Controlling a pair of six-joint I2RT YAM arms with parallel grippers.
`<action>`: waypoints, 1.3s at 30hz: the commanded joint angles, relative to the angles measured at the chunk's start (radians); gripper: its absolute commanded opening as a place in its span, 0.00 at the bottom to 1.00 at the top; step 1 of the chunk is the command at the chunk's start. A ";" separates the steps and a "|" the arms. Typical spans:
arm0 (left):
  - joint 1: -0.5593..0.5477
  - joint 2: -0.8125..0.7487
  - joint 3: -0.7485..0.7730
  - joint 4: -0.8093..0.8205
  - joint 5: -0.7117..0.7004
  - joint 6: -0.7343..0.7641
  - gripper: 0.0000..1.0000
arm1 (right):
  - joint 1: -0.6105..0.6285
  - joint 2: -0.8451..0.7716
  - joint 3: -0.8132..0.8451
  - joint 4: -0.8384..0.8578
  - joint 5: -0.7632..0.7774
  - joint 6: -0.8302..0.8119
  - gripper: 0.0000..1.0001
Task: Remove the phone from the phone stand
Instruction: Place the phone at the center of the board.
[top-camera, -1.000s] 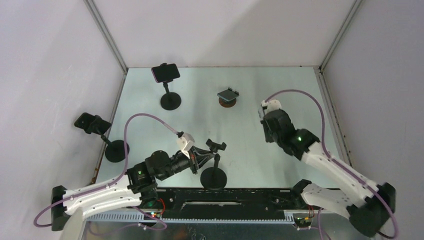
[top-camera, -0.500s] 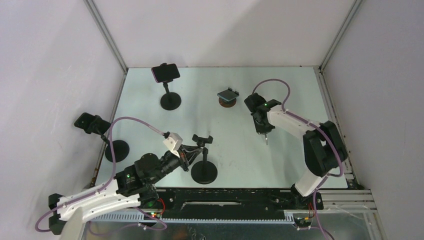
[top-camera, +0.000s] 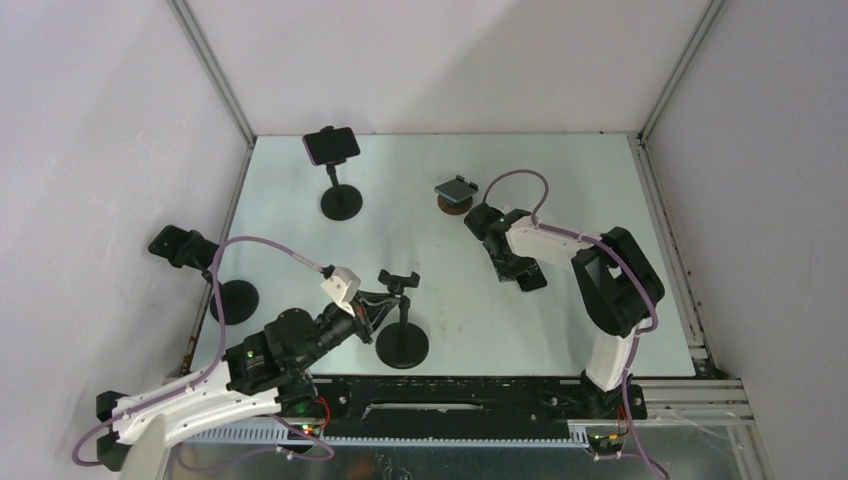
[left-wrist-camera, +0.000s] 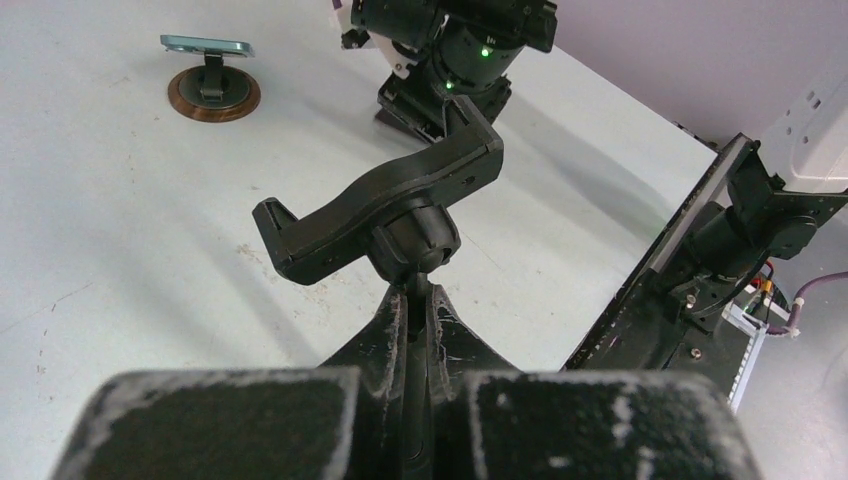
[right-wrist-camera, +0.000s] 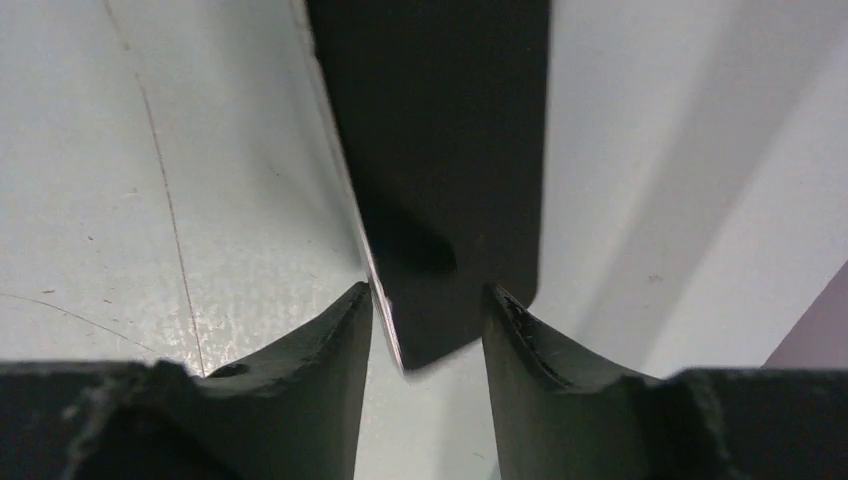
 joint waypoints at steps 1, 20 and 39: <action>0.004 -0.028 0.049 0.084 -0.030 -0.003 0.00 | 0.031 0.025 0.030 0.011 0.027 0.018 0.49; 0.004 -0.023 0.012 0.146 0.008 0.015 0.00 | 0.063 -0.355 -0.052 0.133 -0.240 0.025 0.58; 0.261 0.538 0.292 0.479 0.432 0.103 0.00 | 0.080 -1.117 -0.123 0.105 -0.371 0.073 0.64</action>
